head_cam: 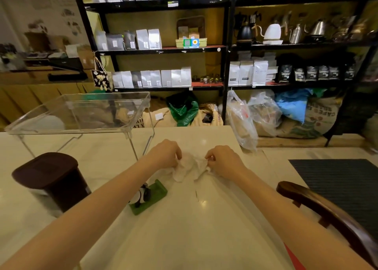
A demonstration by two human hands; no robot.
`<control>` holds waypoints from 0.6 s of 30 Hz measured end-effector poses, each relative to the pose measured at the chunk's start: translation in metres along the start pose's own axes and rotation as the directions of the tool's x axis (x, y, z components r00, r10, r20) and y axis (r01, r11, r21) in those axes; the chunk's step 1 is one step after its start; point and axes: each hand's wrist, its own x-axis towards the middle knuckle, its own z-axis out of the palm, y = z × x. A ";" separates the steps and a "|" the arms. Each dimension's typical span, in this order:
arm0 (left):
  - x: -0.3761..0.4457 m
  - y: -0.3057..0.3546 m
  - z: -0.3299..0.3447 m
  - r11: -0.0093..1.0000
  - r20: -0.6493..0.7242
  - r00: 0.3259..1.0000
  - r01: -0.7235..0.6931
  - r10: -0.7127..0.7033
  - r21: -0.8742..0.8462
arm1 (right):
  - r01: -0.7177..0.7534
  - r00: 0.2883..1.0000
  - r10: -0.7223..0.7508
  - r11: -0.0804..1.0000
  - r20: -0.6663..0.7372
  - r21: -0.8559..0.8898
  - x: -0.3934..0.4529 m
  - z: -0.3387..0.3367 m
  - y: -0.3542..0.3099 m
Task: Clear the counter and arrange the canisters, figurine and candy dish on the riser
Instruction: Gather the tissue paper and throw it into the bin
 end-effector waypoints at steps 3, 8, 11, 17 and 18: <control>-0.011 0.008 -0.006 1.000 -0.068 0.998 0.015 -0.015 0.001 | 0.019 0.998 -0.013 0.996 -0.061 0.084 -0.010 -0.007 0.000; -0.038 0.025 -0.026 0.999 -0.174 0.984 0.036 -0.036 -0.002 | 0.089 0.986 -0.067 0.986 -0.150 0.142 -0.025 -0.028 0.000; -0.061 0.036 -0.035 0.999 -0.235 0.971 0.048 -0.045 0.006 | 0.126 0.981 -0.092 0.971 -0.169 0.205 -0.034 -0.041 -0.002; -0.118 0.053 -0.045 0.999 -0.329 0.944 0.008 -0.023 -0.047 | 0.177 0.968 -0.119 0.949 -0.222 0.260 -0.077 -0.063 -0.020; -0.128 0.055 -0.045 0.998 -0.338 0.941 -0.002 -0.020 -0.062 | 0.178 0.967 -0.117 0.946 -0.224 0.272 -0.087 -0.065 -0.024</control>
